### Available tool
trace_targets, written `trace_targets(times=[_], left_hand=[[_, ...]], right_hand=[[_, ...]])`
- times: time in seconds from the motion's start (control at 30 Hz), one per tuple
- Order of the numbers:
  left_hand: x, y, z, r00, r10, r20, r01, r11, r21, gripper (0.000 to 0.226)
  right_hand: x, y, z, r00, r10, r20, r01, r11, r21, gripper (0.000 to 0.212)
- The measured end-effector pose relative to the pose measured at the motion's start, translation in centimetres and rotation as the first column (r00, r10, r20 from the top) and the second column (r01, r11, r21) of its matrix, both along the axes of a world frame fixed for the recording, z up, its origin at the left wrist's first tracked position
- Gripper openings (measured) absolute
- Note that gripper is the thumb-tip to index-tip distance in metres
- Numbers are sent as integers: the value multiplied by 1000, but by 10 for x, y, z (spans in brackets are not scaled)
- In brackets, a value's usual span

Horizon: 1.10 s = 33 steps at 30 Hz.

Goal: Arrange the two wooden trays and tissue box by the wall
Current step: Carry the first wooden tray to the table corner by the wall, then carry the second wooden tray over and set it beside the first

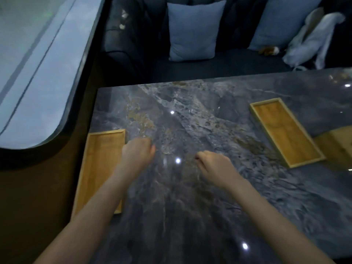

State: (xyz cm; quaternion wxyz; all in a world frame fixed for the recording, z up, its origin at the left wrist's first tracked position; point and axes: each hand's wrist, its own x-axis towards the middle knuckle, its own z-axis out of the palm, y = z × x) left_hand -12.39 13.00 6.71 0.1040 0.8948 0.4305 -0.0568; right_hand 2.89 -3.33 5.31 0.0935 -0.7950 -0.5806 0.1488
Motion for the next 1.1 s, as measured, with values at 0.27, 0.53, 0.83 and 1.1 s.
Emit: trace_targets(times=[0.27, 0.53, 0.83, 1.1], left_hand=[[152, -69, -2, 898, -286, 333, 259, 958, 124, 27], [278, -130, -41, 875, -404, 266, 384, 915, 123, 48], [352, -182, -92, 979, -181, 95, 192, 974, -120, 47], [367, -195, -102, 990, 37, 136, -9, 980, -198, 34]], right_hand=[[132, -102, 8, 954, -271, 124, 256, 959, 125, 19], [224, -193, -25, 844, -527, 99, 520, 850, 85, 24], [261, -205, -64, 343, -853, -393, 890, 428, -154, 33], [268, -195, -78, 242, -906, -348, 869, 362, -338, 44]])
